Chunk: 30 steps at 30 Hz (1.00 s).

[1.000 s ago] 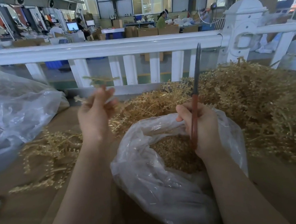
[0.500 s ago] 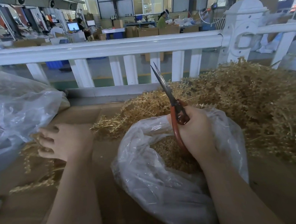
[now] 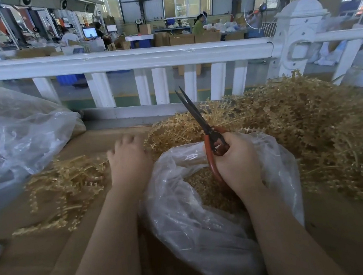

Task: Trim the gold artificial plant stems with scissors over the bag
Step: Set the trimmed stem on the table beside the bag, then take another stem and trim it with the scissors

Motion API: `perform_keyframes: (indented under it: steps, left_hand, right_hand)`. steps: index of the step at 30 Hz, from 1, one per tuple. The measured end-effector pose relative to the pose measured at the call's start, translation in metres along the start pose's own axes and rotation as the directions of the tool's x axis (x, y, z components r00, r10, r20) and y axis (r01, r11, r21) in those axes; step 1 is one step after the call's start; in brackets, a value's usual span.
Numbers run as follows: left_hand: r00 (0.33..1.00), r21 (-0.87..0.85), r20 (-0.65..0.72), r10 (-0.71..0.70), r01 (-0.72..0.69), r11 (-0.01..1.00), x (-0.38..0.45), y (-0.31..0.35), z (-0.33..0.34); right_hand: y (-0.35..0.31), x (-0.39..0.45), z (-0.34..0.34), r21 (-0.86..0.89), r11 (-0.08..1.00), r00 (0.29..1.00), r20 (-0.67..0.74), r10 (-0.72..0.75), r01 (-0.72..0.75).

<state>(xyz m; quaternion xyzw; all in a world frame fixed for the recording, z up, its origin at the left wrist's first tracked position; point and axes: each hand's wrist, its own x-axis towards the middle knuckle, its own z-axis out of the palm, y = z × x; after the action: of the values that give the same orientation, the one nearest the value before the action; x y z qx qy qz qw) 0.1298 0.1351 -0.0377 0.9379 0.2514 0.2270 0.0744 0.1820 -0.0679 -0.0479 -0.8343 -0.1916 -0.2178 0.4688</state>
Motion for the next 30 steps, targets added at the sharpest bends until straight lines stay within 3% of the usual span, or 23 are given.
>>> perform_keyframes:
  steps: [3, 8, 12, 15, 17, 19, 22, 24, 27, 30]
  left_hand:
    - [0.984, 0.055, 0.177, -0.023, 0.013, 0.998, -0.002, 0.004, 0.013]
    - [0.981, 0.005, 0.172, -0.093, 0.093, 0.996, 0.001, -0.002, 0.012]
    - [0.983, -0.173, 0.001, -0.183, 0.180, 0.968, -0.001, -0.002, 0.007]
    - [0.921, -0.335, -0.230, -0.315, 0.229, 0.914, -0.001, 0.000, -0.003]
    - [0.862, -0.595, -0.228, -0.453, 0.245, 0.765, 0.003, 0.001, -0.013]
    - [0.849, -0.819, -0.081, -0.522, 0.242, 0.521, 0.007, 0.001, -0.023]
    - [0.883, -0.972, 0.186, -0.431, 0.229, 0.049, 0.010, 0.008, -0.038]
    - [0.905, -0.956, 0.290, -0.310, 0.259, -0.137, 0.011, 0.014, -0.046]
    - [0.916, -0.926, 0.358, -0.181, 0.323, -0.196, 0.014, 0.023, -0.054]
    - [0.910, -0.901, 0.414, -0.020, 0.407, -0.151, 0.010, 0.034, -0.058]
  right_hand:
    - [0.001, -0.001, -0.001, -0.076, 0.997, 1.000, 0.002, -0.022, 0.022]
    - [0.004, 0.001, -0.001, -0.216, 0.976, 0.999, 0.051, 0.001, 0.010]
    - [0.002, 0.001, -0.002, -0.271, 0.962, 0.998, 0.058, -0.016, 0.031]
    - [0.000, -0.001, -0.003, -0.277, 0.960, 0.999, 0.041, -0.023, 0.033]
    - [0.001, 0.000, -0.003, -0.236, 0.972, 0.999, 0.040, 0.006, 0.003]
    - [0.001, 0.000, -0.003, -0.186, 0.982, 0.998, 0.040, 0.047, -0.039]
    - [0.000, 0.001, -0.003, -0.075, 0.989, 0.990, 0.048, 0.130, -0.126]
    - [-0.001, 0.002, -0.004, 0.036, 0.979, 0.978, 0.057, 0.201, -0.203]
    - [-0.001, 0.004, -0.007, 0.236, 0.932, 0.961, 0.068, 0.267, -0.275]
    - [-0.003, 0.004, -0.010, 0.476, 0.830, 0.957, 0.123, 0.264, -0.290]
